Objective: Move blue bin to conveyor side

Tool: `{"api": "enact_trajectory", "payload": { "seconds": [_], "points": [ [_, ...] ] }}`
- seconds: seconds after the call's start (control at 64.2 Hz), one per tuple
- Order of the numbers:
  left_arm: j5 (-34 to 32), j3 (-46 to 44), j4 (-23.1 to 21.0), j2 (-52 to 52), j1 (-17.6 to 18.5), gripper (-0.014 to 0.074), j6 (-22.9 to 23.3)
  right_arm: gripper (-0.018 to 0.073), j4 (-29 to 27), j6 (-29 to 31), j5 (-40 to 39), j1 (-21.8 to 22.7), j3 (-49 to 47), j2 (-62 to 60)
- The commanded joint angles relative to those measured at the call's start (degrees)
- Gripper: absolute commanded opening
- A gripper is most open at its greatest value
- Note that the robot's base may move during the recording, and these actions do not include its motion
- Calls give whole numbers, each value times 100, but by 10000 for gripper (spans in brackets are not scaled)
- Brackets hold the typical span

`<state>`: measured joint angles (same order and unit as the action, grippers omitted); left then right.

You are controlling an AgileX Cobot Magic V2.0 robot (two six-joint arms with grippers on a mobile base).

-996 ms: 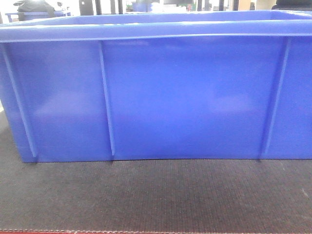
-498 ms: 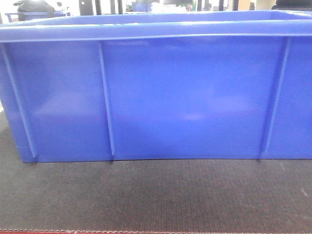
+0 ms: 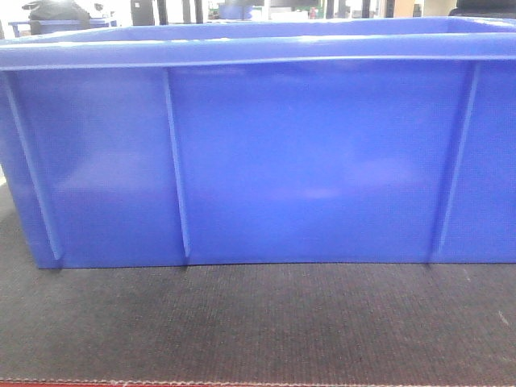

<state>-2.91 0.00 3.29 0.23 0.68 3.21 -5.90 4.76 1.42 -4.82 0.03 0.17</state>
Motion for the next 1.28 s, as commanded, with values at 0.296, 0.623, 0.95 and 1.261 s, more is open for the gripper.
{"api": "enact_trajectory", "payload": {
  "seconds": [0.296, 0.623, 0.95, 1.261],
  "points": [
    [259, 0, -47, -23, 13, 1, -20, -88, -3, 37, -173, 22, -3, -17],
    [330, 0, -47, -23, 13, 1, -20, -88, -3, 37, -173, 22, -3, -17],
    [330, 0, -47, -23, 13, 1, -20, -88, -3, 37, -173, 22, -3, -17],
    [330, 0, -47, -23, 13, 1, -20, -88, -3, 37, -173, 22, -3, -17]
  ]
}}
